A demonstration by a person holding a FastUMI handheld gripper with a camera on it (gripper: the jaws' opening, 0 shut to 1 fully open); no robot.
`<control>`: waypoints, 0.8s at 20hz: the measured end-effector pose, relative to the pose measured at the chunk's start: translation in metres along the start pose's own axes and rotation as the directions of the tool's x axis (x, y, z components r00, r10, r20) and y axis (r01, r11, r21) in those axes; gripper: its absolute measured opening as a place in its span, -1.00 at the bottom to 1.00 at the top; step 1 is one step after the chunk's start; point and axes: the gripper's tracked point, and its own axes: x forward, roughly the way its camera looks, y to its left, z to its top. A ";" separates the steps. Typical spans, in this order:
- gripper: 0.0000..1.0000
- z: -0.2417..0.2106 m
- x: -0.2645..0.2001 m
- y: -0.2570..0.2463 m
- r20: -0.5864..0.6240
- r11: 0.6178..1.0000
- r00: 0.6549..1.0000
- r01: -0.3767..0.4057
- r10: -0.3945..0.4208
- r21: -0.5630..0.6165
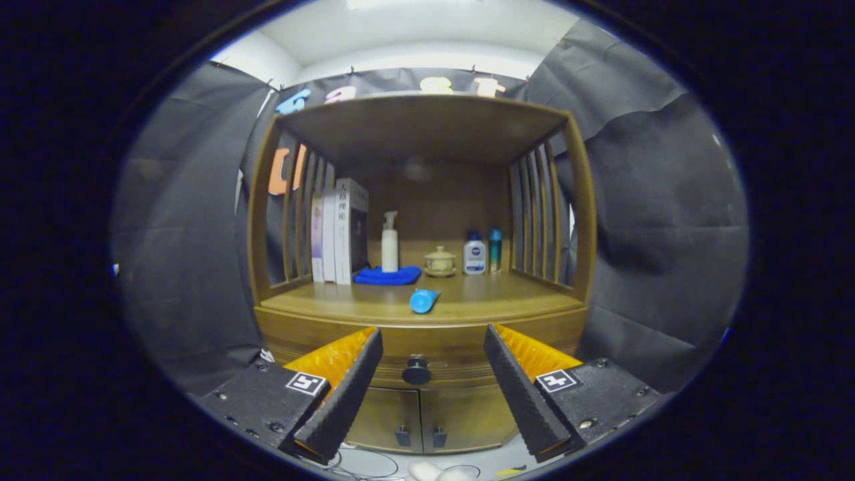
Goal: Pull open the drawer, take out the items inside it, and place them on the countertop above the cabinet.
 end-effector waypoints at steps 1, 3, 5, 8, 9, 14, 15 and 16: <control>0.98 0.006 -0.015 -0.001 0.019 1.000 1.000 -0.011 0.011 0.003; 0.98 0.010 -0.042 -0.008 0.036 1.000 0.999 -0.019 0.019 0.012; 0.98 0.009 -0.065 -0.015 0.035 1.000 0.999 -0.015 0.014 0.021; 0.98 0.004 -0.089 -0.029 0.023 0.999 1.000 0.007 -0.008 0.037; 0.98 0.002 -0.094 -0.032 0.014 0.999 1.000 0.012 -0.013 0.039; 0.98 -0.001 -0.108 -0.045 -0.016 0.999 0.999 0.032 -0.032 0.023; 0.98 0.002 -0.109 -0.047 -0.008 0.999 0.999 0.037 -0.037 0.018; 0.98 0.004 -0.110 -0.049 -0.003 0.999 0.999 0.043 -0.043 0.012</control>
